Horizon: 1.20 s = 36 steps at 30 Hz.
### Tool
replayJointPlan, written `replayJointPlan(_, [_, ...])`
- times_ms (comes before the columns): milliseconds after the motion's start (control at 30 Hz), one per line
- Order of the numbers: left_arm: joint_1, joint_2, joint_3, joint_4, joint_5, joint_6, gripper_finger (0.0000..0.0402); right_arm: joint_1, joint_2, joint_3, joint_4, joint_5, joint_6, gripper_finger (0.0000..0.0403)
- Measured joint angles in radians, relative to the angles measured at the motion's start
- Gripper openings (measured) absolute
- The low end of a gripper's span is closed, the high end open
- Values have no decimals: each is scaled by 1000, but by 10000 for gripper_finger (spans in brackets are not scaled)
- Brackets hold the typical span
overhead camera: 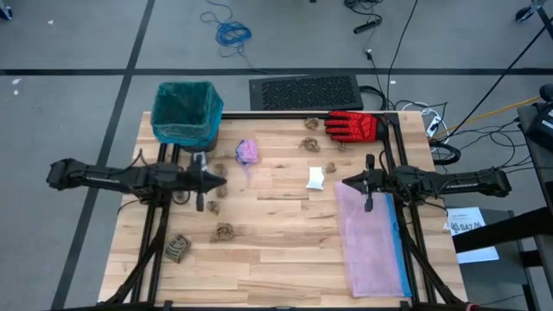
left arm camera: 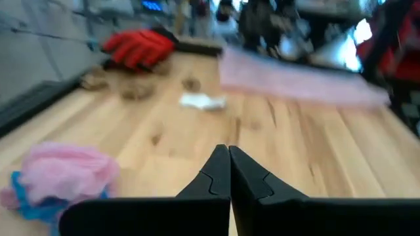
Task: Place trash/remove bag and relplace
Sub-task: Put the brown napkin into the black trash bin
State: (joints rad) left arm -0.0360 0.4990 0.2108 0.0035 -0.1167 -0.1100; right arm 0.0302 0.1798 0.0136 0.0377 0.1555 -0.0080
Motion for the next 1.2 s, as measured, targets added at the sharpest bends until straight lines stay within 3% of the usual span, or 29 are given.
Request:
replayJointPlan(167, [-1, 187, 128, -127, 79, 68, 0, 0, 0, 0, 0, 0, 0, 0])
replayJointPlan(367, [-14, 412, 368, -448, 9, 38, 0, 0, 0, 0, 0, 0, 0, 0])
replayJointPlan(500, [-7, 555, 514, -614, -64, -98, 0, 0, 0, 0, 0, 0, 0, 0])
replayJointPlan(667, [16, 712, 643, -836, -69, -323, 0, 0, 0, 0, 0, 0, 0, 0])
replayJointPlan(867, [33, 880, 695, -1068, -65, -553, 0, 0, 0, 0, 0, 0, 0, 0])
replayJointPlan(1200, [38, 1013, 695, -1082, -7, -696, 2, 0, 0, 0, 0, 0, 0, 0])
